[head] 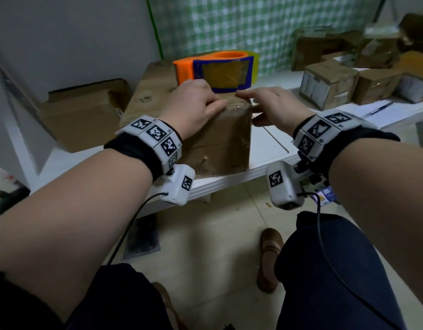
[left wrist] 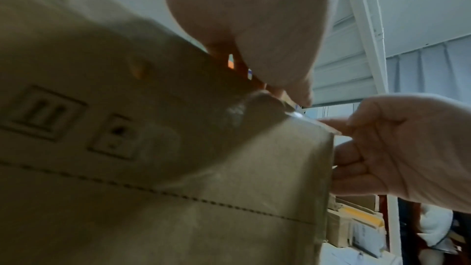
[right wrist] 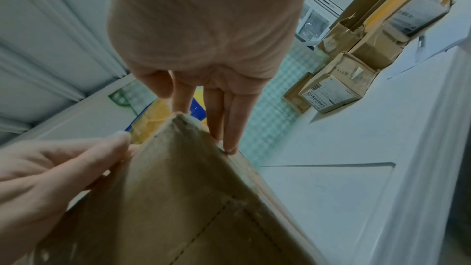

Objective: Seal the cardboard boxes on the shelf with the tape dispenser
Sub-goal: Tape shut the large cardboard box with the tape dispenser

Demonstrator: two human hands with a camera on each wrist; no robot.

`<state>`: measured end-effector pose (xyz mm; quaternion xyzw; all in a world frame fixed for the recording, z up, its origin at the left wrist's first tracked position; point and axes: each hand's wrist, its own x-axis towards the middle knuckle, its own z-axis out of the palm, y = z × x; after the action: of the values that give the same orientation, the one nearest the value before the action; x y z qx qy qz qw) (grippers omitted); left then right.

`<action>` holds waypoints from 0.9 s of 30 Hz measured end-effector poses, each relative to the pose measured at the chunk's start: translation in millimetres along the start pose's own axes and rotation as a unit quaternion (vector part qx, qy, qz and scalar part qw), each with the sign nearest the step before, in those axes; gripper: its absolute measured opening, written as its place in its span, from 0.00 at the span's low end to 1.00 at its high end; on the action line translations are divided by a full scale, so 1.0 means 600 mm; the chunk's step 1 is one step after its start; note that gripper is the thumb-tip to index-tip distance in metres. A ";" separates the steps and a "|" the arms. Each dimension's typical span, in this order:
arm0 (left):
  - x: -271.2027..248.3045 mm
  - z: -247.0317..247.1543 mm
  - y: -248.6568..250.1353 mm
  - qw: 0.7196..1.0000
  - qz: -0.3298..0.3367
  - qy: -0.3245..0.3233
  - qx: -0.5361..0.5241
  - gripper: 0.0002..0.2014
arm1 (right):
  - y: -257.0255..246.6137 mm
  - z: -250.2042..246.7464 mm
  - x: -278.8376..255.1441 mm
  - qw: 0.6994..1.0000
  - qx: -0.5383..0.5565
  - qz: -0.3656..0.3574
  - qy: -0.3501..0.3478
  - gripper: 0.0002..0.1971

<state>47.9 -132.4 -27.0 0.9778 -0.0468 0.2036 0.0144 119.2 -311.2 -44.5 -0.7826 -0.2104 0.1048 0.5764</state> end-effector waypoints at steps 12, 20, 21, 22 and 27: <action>0.028 0.014 0.026 0.999 0.003 0.006 -0.051 0.18 | 0.025 -0.028 0.016 0.989 -0.091 -0.055 -0.103 0.27; 0.038 0.018 0.036 0.999 0.004 0.007 -0.033 0.23 | 0.029 -0.025 0.014 0.988 -0.107 -0.085 -0.072 0.22; 0.038 0.018 0.036 0.999 0.002 0.007 -0.035 0.23 | 0.030 -0.024 0.014 0.988 -0.108 -0.089 -0.067 0.21; 0.038 0.018 0.036 0.999 0.001 0.007 -0.037 0.23 | 0.030 -0.023 0.015 0.988 -0.108 -0.091 -0.064 0.21; 0.038 0.020 0.041 0.999 -0.008 0.014 -0.036 0.22 | 0.030 -0.027 0.016 0.987 -0.096 -0.093 -0.089 0.24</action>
<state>71.0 -159.5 -28.7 0.9740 -0.0462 0.2155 0.0521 138.0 -325.6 -55.8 -0.7988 -0.3421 0.0991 0.4848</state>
